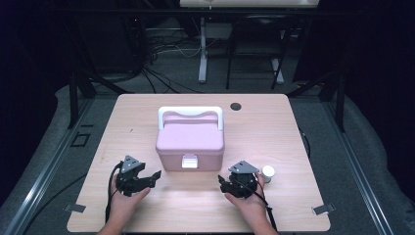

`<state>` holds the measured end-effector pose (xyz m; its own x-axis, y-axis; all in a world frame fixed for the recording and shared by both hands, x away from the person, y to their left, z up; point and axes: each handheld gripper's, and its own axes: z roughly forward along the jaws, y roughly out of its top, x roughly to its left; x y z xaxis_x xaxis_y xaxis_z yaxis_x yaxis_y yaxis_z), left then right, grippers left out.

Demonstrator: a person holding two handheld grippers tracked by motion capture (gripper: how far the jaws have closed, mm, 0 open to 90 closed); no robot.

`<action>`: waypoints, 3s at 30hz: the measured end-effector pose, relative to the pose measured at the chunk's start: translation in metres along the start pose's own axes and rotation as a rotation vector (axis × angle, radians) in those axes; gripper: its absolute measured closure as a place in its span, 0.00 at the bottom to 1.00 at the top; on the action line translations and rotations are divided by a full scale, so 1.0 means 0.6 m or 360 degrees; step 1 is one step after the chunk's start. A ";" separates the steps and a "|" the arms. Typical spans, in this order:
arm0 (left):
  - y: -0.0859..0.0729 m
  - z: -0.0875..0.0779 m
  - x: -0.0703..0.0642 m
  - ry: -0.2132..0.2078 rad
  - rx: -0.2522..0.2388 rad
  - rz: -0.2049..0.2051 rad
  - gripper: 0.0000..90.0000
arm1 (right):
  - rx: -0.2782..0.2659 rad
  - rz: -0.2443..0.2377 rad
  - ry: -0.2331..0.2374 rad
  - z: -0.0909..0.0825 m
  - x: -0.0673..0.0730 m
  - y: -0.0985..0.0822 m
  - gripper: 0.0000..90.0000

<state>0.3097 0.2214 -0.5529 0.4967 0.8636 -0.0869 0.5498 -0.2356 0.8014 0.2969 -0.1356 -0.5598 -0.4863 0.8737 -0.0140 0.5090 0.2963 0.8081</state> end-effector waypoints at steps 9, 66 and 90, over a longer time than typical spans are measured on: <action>0.004 -0.005 0.006 -0.0055 -0.0007 -0.0051 0.35 | -0.0004 0.0063 0.0034 -0.025 -0.006 0.000 0.49; 0.063 0.056 0.041 -0.0112 -0.0126 -0.0192 0.99 | -0.0090 0.0221 -0.0012 0.035 -0.062 0.058 0.79; 0.060 0.055 0.034 -0.0124 -0.0125 -0.0183 1.00 | -0.0069 0.0211 -0.0040 0.047 -0.033 0.062 1.00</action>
<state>0.3615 0.2158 -0.5453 0.4858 0.8449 -0.2237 0.5531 -0.0990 0.8272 0.3454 -0.1309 -0.5461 -0.3987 0.9135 0.0805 0.5362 0.1610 0.8286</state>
